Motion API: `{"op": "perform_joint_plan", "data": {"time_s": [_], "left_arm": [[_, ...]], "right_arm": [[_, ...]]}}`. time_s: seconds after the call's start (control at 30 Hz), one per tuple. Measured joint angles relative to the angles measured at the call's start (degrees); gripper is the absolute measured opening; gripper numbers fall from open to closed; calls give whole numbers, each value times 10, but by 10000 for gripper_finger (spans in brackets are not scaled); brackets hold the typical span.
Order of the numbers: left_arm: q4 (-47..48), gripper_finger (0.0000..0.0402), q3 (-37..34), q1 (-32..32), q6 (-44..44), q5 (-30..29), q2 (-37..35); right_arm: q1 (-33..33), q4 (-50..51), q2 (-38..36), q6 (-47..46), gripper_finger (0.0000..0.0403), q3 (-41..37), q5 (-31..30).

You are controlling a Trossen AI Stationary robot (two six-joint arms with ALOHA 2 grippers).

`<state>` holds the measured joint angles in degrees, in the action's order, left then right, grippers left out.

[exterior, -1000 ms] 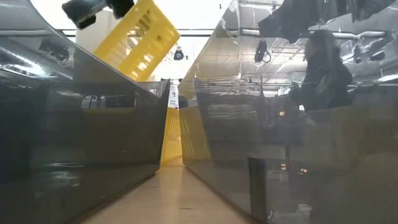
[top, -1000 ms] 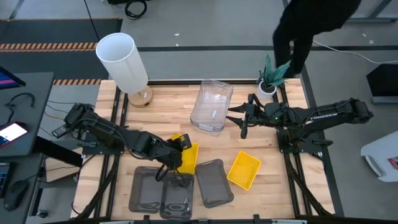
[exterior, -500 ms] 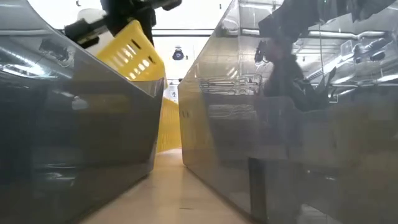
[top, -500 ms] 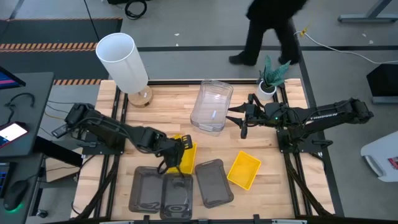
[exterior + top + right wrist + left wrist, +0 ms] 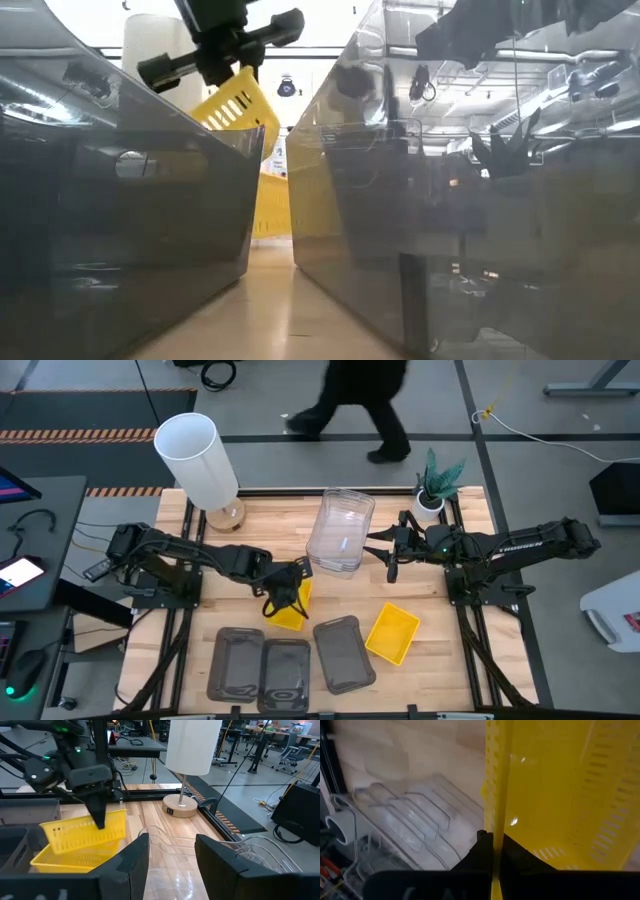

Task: Stack baskets by color
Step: Stack the left yellow bin into the middle yellow bin

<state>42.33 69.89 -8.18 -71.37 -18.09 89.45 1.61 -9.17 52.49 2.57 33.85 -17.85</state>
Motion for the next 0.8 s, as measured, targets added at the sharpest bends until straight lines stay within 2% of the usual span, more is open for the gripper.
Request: {"op": "perform_joint_plan", "data": {"time_s": [0.3,0.47,0.67,0.8], "left_arm": [[45,10,0,29,-23,-40,-3],[66,10,0,-2,-61,-34,-9],[80,10,0,-19,-62,-33,-9],[89,11,0,-20,-62,4,-2]], "right_arm": [[0,2,0,0,164,0,0],[0,2,0,0,164,0,0],[0,1,0,1,164,0,0],[0,-2,0,-2,164,0,0]]}}
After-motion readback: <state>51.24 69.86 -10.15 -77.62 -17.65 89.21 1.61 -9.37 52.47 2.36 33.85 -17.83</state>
